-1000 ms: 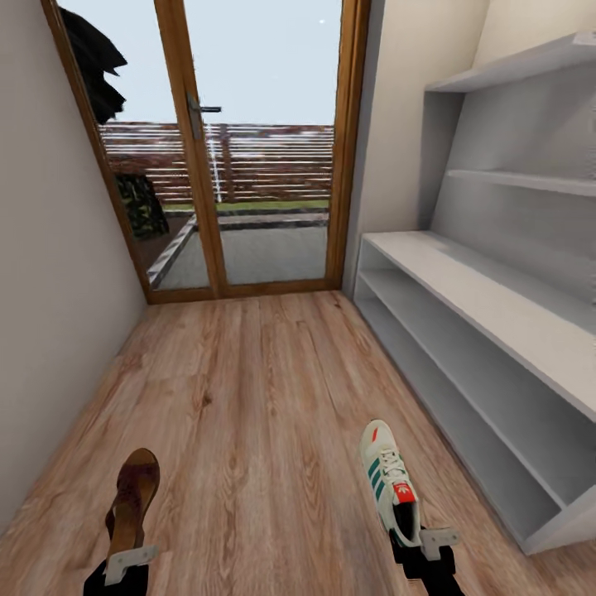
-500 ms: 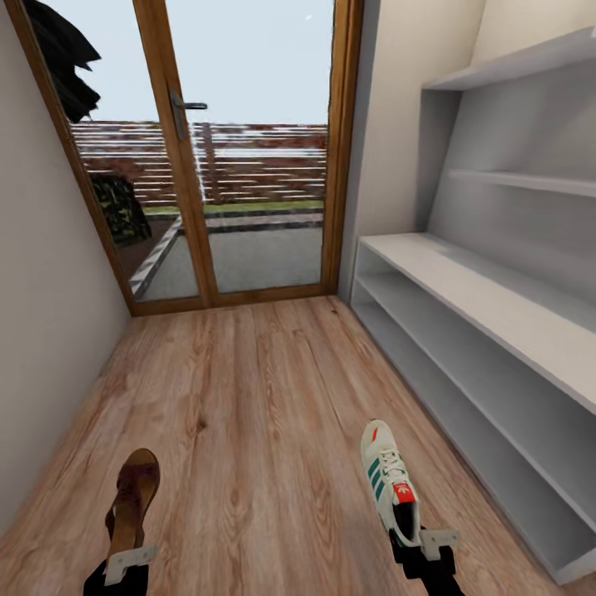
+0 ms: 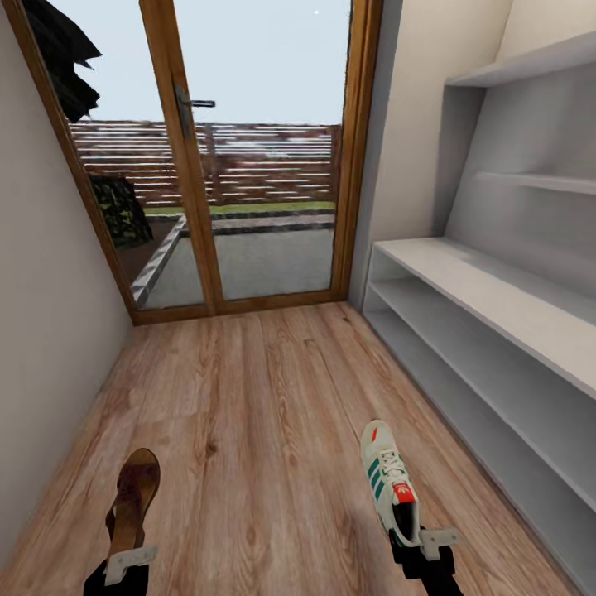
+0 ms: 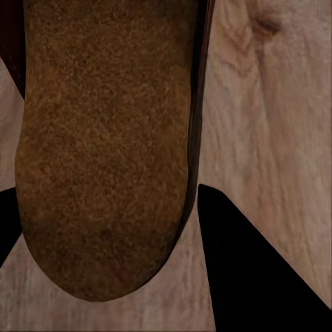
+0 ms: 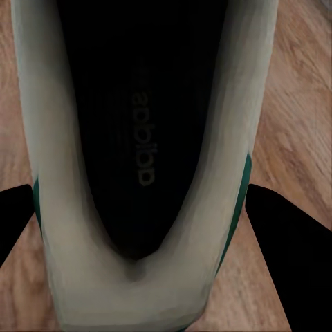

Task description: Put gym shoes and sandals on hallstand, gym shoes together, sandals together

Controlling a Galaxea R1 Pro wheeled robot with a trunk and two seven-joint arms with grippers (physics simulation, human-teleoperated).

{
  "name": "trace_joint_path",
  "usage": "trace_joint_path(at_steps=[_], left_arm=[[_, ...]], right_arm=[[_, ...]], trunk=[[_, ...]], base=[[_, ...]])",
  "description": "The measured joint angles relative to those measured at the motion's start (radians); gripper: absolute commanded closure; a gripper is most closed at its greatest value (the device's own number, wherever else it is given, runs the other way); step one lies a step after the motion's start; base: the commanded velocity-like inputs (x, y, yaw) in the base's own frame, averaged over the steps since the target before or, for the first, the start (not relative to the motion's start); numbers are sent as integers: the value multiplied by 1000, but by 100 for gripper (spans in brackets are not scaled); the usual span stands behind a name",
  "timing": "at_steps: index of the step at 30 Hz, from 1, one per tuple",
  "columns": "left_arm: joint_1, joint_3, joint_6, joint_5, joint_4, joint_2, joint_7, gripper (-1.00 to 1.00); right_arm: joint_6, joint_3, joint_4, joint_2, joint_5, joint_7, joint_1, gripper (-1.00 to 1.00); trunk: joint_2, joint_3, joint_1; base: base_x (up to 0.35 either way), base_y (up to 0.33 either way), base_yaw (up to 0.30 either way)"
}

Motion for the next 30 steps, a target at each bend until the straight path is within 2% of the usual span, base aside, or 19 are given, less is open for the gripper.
trace_joint_path(at_steps=[8,17,30], left_arm=[[0,-1,0,0,1,0,0,100],[0,-1,0,0,2,-1,0,100],[0,-2,-2,0,2,-5,0,100]], right_arm=[[0,-1,0,-1,-4,0,0,100],[0,0,0,-1,-47,0,0,100],[0,0,0,0,-49,1,0,100]], trunk=[[0,0,0],[0,0,0],[0,0,0]], base=[[297,183,-209],[299,180,-265],[298,206,-268]])
